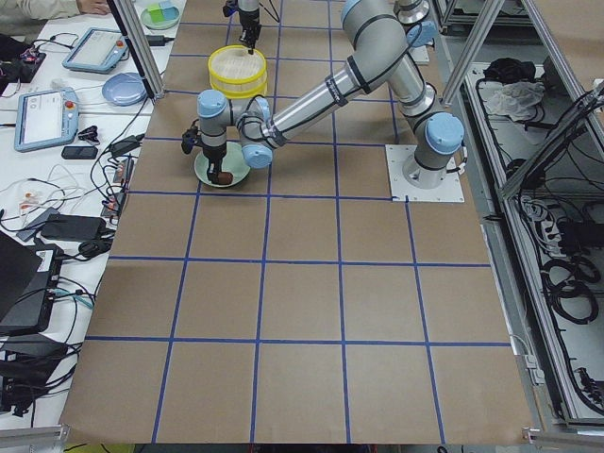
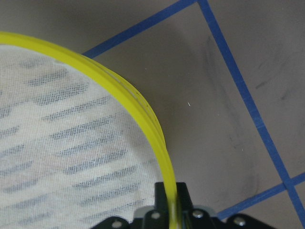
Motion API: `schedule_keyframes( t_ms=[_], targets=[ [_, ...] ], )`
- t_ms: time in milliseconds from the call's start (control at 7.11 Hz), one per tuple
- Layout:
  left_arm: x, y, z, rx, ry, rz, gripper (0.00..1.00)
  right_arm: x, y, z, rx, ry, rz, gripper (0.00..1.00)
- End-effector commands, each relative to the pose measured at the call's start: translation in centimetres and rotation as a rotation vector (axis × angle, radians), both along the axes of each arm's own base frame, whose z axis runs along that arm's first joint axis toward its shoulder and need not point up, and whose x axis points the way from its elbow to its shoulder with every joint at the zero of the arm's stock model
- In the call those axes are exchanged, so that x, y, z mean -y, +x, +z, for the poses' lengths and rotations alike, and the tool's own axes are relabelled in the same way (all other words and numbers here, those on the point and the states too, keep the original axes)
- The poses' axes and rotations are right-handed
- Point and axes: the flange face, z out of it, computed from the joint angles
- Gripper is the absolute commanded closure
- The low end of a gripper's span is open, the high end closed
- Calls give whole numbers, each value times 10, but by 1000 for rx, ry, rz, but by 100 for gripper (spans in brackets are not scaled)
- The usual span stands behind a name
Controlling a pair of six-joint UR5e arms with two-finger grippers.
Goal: Stack buns with steamer
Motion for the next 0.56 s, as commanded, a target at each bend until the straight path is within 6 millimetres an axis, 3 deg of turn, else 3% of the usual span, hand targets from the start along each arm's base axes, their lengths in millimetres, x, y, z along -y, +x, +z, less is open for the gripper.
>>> schedule_keyframes(
  t_ms=[0, 141, 422],
  targets=[
    [0, 0, 2, 1, -3, 0, 100, 0, 0, 9, 4, -14, -9, 100],
    [1, 0, 6, 1, -11, 11, 100, 0, 0, 5, 4, -6, -25, 100],
    [3, 0, 33, 2, -58, 38, 100, 0, 2, 3, 26, -1, -30, 100]
  ],
)
